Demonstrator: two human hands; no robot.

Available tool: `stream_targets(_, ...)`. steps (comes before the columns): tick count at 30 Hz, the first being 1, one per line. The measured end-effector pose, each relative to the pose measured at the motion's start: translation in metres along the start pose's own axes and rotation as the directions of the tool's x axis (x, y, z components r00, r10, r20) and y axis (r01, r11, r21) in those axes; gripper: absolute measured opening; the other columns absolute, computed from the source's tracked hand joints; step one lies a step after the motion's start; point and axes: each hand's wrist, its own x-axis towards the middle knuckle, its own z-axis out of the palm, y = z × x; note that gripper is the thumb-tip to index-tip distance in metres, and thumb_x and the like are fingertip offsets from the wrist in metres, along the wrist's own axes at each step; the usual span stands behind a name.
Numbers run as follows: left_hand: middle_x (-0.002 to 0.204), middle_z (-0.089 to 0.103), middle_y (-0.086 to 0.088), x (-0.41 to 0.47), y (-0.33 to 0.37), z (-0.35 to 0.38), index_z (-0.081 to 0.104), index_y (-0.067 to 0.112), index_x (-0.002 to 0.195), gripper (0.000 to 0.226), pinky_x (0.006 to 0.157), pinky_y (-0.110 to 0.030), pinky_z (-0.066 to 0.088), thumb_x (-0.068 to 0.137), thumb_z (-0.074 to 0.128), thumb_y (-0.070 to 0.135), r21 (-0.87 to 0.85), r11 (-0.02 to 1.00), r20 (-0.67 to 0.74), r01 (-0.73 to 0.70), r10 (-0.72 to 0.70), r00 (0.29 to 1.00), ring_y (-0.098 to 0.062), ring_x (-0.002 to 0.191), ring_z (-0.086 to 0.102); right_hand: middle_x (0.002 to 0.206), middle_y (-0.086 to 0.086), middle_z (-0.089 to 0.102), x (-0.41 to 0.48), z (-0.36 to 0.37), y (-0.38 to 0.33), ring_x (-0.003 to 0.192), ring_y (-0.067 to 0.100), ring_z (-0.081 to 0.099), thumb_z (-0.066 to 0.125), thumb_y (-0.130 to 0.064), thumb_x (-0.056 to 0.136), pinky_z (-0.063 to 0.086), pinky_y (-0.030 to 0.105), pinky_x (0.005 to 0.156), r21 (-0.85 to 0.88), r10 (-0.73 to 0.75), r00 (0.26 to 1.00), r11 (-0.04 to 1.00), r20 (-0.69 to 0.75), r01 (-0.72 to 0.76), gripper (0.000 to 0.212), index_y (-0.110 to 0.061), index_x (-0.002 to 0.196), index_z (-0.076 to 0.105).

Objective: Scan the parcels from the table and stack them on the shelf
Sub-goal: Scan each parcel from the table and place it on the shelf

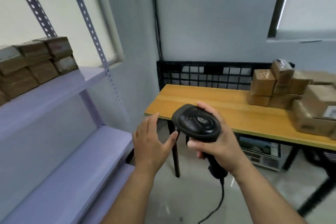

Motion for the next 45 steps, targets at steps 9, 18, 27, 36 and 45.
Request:
stream_targets(9,0.137,0.05,0.001,0.026,0.088,0.088,0.044,0.02,0.141,0.076,0.105,-0.041,0.032,0.081,0.048,0.066,-0.152,0.977,0.163,-0.152,0.176,0.971,-0.02,0.127,0.045,0.116,0.003,0.064,-0.025,-0.113,-0.003,0.054,0.031,0.062,0.085,-0.009,0.064,0.055,0.041,0.048,-0.125,-0.018,0.956,0.992,-0.294,-0.02,0.09,-0.037,0.139,0.044)
stream_targets(18,0.144,0.04,0.006,0.057,0.171,0.185,0.033,0.026,0.147,0.073,0.113,-0.036,0.025,0.085,0.055,0.059,-0.286,0.93,0.318,-0.228,0.317,0.893,-0.013,0.133,0.035,0.125,0.014,0.059,-0.031,-0.216,-0.003,0.062,0.017,0.068,0.087,-0.009,0.063,0.055,0.034,0.049,-0.21,-0.031,0.852,0.973,-0.522,-0.093,0.091,-0.037,0.139,0.046)
stream_targets(27,0.149,0.034,0.007,0.109,0.245,0.28,0.029,0.028,0.148,0.069,0.112,-0.033,0.029,0.09,0.055,0.054,-0.389,0.901,0.447,-0.192,0.366,0.816,-0.011,0.137,0.03,0.116,0.018,0.061,-0.004,-0.317,0.004,0.057,0.022,0.066,0.085,-0.01,0.06,0.055,0.04,0.051,-0.223,0.006,0.747,0.953,-0.664,-0.206,0.088,-0.046,0.132,0.051)
stream_targets(36,0.153,0.03,0.009,0.153,0.302,0.37,0.022,0.033,0.151,0.074,0.113,-0.035,0.034,0.09,0.053,0.059,-0.416,0.897,0.594,-0.148,0.391,0.703,-0.01,0.14,0.027,0.104,0.015,0.066,0.032,-0.4,0.016,0.052,0.029,0.06,0.086,-0.013,0.061,0.055,0.041,0.052,-0.225,0.022,0.666,0.933,-0.746,-0.282,0.084,-0.05,0.128,0.051)
stream_targets(45,0.154,0.028,0.002,0.16,0.369,0.432,0.031,0.039,0.148,0.053,0.113,-0.041,0.033,0.097,0.041,0.053,-0.44,0.871,0.66,-0.22,0.479,0.579,-0.018,0.141,0.024,0.099,0.016,0.065,0.028,-0.456,0.028,0.048,0.029,0.058,0.085,0.003,0.066,0.051,0.032,0.048,-0.222,0.007,0.609,0.928,-0.793,-0.299,0.087,-0.059,0.118,0.054)
